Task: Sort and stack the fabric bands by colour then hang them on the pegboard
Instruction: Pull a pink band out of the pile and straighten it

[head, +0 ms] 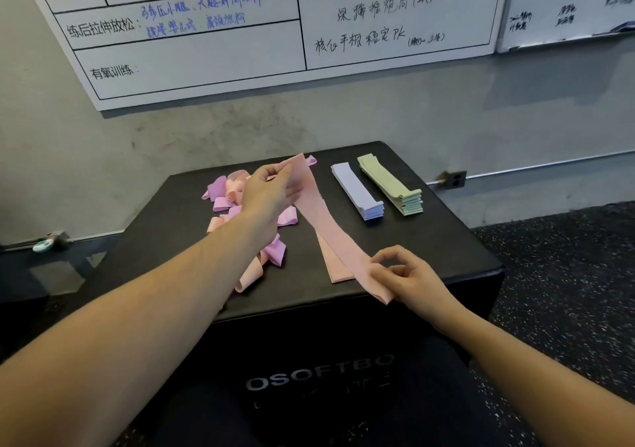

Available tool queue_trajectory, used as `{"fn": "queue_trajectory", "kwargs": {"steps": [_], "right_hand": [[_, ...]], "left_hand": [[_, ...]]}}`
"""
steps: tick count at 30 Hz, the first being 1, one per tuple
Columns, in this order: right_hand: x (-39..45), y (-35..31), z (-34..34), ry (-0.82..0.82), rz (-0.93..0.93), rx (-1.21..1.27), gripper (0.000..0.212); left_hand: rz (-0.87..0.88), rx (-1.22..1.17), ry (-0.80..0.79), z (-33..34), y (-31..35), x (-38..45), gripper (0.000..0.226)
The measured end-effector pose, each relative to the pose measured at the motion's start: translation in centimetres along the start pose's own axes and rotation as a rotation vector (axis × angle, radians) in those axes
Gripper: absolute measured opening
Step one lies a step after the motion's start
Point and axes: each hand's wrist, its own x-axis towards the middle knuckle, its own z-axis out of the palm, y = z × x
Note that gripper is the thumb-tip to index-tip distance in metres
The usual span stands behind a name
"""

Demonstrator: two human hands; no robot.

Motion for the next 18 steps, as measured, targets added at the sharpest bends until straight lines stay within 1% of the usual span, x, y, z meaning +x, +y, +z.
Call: {"fn": "queue_trajectory", "kwargs": {"steps": [1,2,3,4,6,8,10,11,15,16,17,18], "right_hand": [[0.1,0.2,-0.1,0.010,0.001,-0.003,0.006],[0.2,0.4,-0.1,0.017,0.001,0.002,0.005],[0.3,0.6,-0.2,0.019,0.001,0.003,0.006],[0.4,0.8,-0.3,0.012,0.005,-0.002,0.010],[0.3,1.0,-0.5,-0.028,0.029,-0.022,0.026],[0.5,1.4,-1.0,-0.103,0.071,-0.061,0.045],[1.0,2.0,-1.3,-0.185,0.058,-0.143,0.055],[1.4,2.3,-1.4,-0.196,0.034,-0.181,0.053],[3.0,3.0,-1.4,-0.131,-0.010,-0.223,0.024],[3.4,3.3,-1.5,-0.100,-0.047,-0.255,0.017],[3.9,3.7,-1.7,-0.068,-0.126,-0.333,0.010],[4.3,4.1,-1.8,-0.049,-0.214,-0.442,0.008]], "left_hand": [[0.003,0.016,0.009,-0.1,-0.4,0.4,0.015],[0.005,0.031,0.023,-0.1,-0.8,0.7,0.009],[0.013,0.050,0.040,-0.1,-1.1,1.1,0.006],[0.021,0.065,0.053,0.0,-1.4,1.4,0.009],[0.041,0.089,0.060,0.0,-2.1,2.0,0.012],[0.061,0.122,0.046,0.0,-2.8,2.7,0.014],[0.058,0.140,0.035,0.0,-3.4,3.5,0.014],[0.052,0.150,0.033,0.0,-3.8,3.9,0.014],[0.037,0.196,0.034,0.2,-4.9,5.8,0.010],[0.033,0.211,0.037,0.3,-5.2,6.2,0.010],[0.032,0.228,0.039,0.4,-5.5,6.8,0.010],[0.036,0.246,0.037,0.5,-5.8,7.3,0.011]]}}
